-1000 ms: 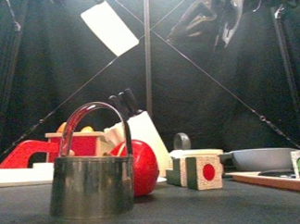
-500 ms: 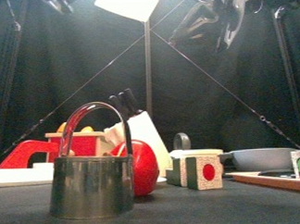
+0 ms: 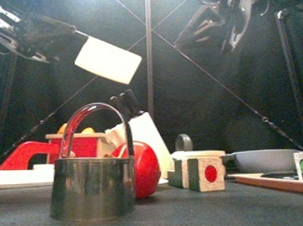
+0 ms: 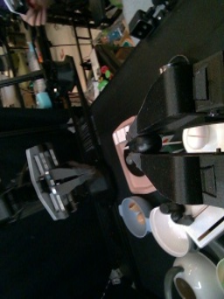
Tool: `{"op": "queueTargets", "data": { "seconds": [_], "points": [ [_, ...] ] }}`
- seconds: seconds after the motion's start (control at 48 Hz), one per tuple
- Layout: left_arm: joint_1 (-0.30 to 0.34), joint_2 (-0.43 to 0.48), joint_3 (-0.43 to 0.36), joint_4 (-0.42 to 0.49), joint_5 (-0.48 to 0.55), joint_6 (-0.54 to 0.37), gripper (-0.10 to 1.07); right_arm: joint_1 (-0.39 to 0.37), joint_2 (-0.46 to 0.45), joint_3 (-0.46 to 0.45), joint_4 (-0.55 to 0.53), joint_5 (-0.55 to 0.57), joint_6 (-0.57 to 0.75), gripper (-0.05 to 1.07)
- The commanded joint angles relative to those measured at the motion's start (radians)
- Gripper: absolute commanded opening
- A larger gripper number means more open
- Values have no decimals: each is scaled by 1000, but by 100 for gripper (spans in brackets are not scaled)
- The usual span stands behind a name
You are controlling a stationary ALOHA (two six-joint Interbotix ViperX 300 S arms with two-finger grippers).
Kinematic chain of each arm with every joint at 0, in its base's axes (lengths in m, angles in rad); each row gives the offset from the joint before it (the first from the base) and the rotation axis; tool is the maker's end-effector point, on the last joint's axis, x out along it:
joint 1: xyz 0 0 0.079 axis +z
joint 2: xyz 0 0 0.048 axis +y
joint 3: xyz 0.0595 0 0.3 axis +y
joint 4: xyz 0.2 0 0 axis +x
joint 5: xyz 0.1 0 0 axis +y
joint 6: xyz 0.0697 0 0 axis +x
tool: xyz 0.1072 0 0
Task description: Grab cleaver with both hands
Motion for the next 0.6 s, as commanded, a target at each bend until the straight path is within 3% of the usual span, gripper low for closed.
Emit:
{"op": "queueTargets", "data": {
  "seconds": [0.0, 0.229, 0.583],
  "points": [
    [6, 103, -38, -35, -41, 23, 39, 3, 15, -34, 26, 2, 2, 45],
    [-2, 239, -40, -97, -155, 48, 39, 14, 146, -72, 100, -3, -9, 57],
    [-2, 282, -64, -106, -186, 72, 39, 20, 265, -123, 141, 0, -14, 76]
  ]
}}
